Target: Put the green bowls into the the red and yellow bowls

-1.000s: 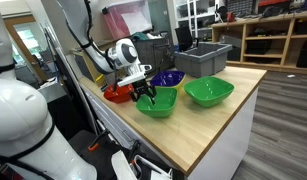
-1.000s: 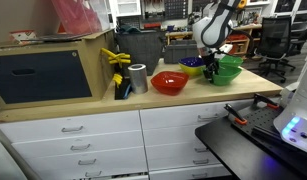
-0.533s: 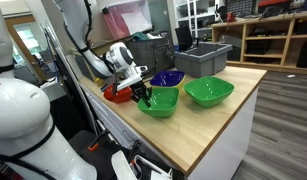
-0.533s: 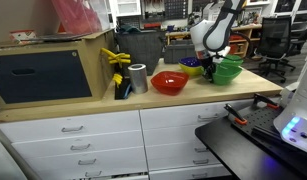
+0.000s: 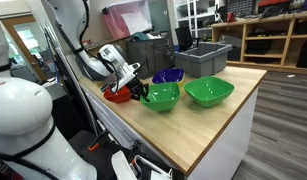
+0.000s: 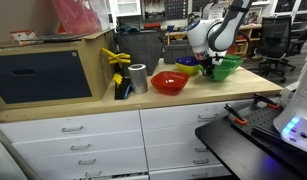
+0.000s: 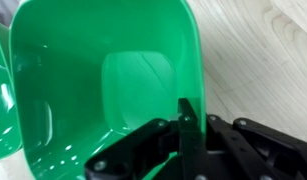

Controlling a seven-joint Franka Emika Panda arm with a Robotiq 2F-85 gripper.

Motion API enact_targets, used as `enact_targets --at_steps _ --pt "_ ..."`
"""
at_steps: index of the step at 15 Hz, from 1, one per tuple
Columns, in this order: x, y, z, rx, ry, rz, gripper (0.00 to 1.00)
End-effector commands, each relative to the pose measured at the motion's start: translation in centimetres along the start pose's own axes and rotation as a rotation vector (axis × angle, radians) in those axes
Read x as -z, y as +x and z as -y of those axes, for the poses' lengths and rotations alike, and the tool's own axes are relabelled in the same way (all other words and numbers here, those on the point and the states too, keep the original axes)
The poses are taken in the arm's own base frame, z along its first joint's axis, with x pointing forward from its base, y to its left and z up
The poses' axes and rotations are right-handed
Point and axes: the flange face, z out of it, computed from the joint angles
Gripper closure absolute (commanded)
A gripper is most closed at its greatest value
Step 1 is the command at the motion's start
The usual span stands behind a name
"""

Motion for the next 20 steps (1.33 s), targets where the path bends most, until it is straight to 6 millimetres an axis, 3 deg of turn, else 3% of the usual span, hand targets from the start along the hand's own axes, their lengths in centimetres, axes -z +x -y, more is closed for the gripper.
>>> enact_targets --at_steps 1,5,9,13,20 --pt "1.9 -1.9 0.8 0.019 -0.096 -0.004 0.99" --pt "3.2 -3.7 2.2 0.070 -0.140 0.008 0.99" --pt "5.7 -3.8 2.8 0.087 -0.134 -0.033 0.99" --pt "8.5 -2.1 3.3 0.124 -0.106 -0.109 0.99" --pt "13.7 2.5 5.1 0.204 -0.011 -0.241 0.99"
